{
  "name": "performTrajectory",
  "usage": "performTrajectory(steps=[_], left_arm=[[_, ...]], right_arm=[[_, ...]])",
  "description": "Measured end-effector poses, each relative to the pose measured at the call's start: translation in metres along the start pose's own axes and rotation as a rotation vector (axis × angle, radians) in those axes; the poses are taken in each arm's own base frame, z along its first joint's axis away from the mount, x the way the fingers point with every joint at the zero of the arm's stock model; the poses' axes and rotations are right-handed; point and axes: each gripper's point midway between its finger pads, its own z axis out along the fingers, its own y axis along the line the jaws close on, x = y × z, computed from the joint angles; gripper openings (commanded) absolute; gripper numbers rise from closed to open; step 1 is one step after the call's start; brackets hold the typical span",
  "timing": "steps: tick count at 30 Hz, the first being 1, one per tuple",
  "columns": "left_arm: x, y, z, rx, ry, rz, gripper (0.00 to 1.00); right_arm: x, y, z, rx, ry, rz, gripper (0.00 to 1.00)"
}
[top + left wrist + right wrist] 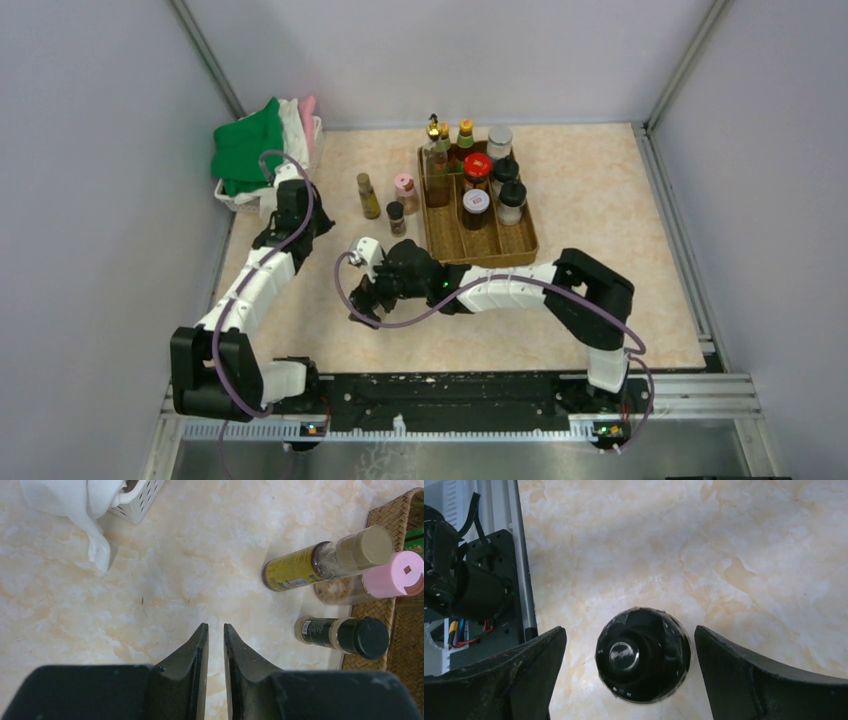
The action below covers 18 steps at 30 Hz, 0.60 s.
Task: Organize the condiment bottles
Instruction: Pick up the bottle from the center of the board.
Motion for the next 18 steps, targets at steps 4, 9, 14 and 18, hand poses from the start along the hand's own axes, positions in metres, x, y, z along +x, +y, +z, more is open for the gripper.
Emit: performTrajectory(steps=[4, 9, 14, 18], left_arm=[[-0.001, -0.002, 0.0, 0.011, -0.001, -0.003, 0.23], [-0.001, -0.003, 0.001, 0.021, -0.005, -0.005, 0.22], [-0.003, -0.005, 0.001, 0.032, -0.012, -0.008, 0.21], [-0.003, -0.006, 0.001, 0.038, -0.011, -0.008, 0.2]], right_arm=[[0.01, -0.001, 0.013, -0.007, 0.033, -0.005, 0.99], [0.027, -0.006, 0.027, 0.002, 0.084, -0.009, 0.93], [0.039, -0.014, 0.033, 0.031, 0.116, -0.013, 0.61], [0.034, -0.019, 0.036, 0.055, 0.104, -0.021, 0.37]])
